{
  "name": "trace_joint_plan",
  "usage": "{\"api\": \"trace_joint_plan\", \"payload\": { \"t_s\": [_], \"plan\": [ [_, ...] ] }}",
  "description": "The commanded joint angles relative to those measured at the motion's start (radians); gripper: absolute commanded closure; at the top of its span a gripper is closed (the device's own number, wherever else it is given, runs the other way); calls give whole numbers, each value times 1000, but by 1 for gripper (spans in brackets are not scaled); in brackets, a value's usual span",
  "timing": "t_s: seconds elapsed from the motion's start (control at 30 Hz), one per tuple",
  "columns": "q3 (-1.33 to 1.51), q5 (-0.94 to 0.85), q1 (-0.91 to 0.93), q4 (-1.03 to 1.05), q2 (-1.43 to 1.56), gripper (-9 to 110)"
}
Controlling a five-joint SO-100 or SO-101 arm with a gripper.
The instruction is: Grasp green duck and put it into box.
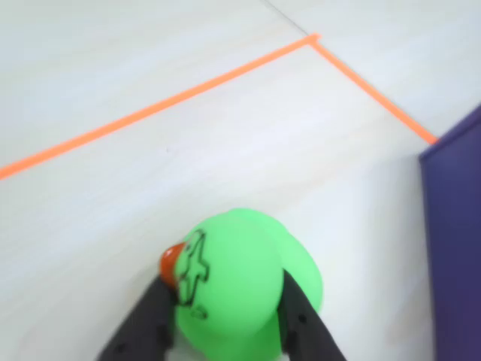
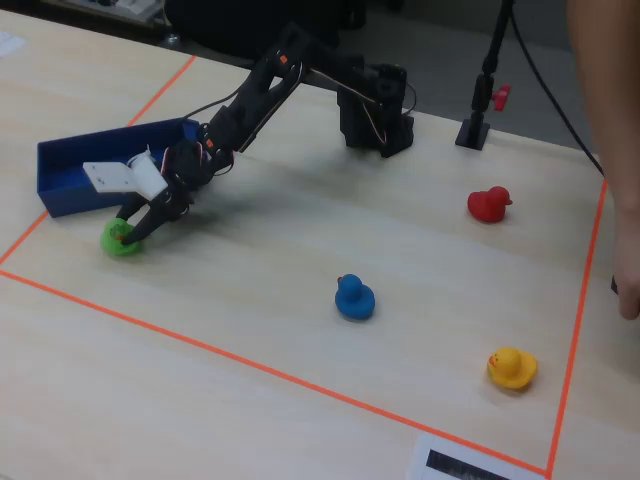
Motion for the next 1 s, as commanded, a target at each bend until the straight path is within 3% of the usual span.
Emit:
{"api": "trace_joint_plan", "payload": {
  "t_s": [0.0, 0.4, 0.73, 0.97],
  "plan": [
    [-3, -11, 8, 8, 38, 97],
    [-21, -14, 20, 55, 101, 101],
    [-81, 147, 29, 229, 359, 101],
    [-124, 160, 140, 279, 408, 101]
  ]
}}
